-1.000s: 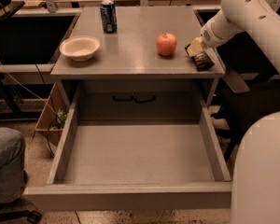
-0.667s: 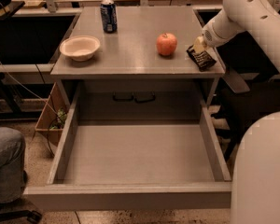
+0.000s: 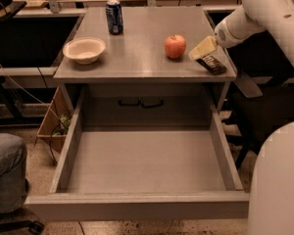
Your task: Pick rxbar chocolate from top drawer and place on counter
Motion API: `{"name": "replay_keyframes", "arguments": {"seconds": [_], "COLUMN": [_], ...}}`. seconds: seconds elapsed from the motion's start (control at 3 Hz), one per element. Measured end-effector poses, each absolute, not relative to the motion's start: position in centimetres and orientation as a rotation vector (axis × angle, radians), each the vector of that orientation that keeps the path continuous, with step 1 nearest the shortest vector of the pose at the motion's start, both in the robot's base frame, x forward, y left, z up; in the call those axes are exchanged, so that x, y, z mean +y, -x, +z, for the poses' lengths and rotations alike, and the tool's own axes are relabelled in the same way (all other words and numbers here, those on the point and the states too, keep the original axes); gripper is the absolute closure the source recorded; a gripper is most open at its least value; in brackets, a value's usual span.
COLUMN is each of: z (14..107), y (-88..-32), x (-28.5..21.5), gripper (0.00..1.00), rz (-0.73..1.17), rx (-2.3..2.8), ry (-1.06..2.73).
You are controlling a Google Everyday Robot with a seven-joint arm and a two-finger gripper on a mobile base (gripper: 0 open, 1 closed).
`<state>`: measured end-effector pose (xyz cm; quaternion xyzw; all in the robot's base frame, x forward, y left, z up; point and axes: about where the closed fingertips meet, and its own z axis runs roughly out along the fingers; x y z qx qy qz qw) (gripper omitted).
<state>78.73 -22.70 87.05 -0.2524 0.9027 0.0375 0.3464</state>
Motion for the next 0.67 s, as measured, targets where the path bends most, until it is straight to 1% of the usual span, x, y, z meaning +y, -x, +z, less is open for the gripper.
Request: {"name": "replay_keyframes", "arguments": {"seconds": [0.33, 0.67], "z": [87.4, 90.6], "y": [-77.7, -75.1], "x": [-24.0, -27.6], "gripper": [0.00, 0.00], "rz": [0.219, 0.420], "rx": [2.313, 2.206], "ry": [0.652, 0.590]}}
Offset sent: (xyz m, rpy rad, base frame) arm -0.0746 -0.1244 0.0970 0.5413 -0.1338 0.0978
